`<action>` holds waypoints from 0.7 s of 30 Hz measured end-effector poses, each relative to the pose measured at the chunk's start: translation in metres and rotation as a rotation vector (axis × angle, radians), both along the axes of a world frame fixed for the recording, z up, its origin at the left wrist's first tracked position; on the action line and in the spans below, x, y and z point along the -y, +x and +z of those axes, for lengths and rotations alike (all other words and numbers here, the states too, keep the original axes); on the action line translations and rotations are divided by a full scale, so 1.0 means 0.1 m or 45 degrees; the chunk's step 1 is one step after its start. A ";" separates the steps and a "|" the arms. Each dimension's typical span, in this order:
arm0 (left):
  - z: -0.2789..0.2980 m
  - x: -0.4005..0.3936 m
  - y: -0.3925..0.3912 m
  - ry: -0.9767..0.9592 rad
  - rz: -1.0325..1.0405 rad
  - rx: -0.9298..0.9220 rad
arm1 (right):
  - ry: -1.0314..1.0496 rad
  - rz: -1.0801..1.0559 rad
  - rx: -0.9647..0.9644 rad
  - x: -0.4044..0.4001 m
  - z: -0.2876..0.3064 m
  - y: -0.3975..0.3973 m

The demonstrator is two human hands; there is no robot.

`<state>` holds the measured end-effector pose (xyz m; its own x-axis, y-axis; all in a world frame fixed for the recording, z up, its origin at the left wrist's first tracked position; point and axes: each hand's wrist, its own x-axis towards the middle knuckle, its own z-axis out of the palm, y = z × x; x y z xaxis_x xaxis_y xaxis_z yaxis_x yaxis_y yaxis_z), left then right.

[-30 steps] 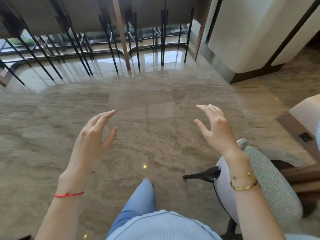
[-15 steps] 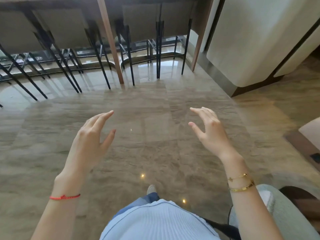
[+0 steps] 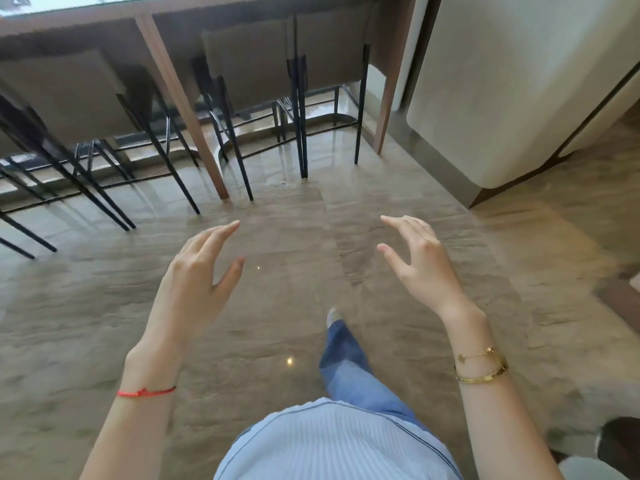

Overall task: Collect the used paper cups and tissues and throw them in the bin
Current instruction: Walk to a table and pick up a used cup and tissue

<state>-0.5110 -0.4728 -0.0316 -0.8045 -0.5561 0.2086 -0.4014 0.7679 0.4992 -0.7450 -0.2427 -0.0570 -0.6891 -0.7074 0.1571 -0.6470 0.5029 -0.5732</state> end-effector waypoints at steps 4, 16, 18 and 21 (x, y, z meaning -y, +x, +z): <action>0.05 0.52 -0.97 -0.017 -0.021 -0.041 | -0.019 0.001 0.001 0.58 0.07 -0.93; 0.25 2.06 -3.21 0.001 0.075 -0.122 | -0.035 0.087 -0.036 2.31 0.40 -3.36; 0.18 2.34 -3.52 0.001 0.082 -0.112 | -0.031 0.094 -0.032 2.61 0.33 -3.67; 0.06 2.84 -4.01 -0.009 0.084 -0.106 | -0.019 0.101 -0.033 3.09 0.22 -4.16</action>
<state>-0.9119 -0.7563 -0.0254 -0.7461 -0.6053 0.2773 -0.4083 0.7450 0.5275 -1.1606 -0.5513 -0.0351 -0.6268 -0.7568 0.1855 -0.6992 0.4411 -0.5627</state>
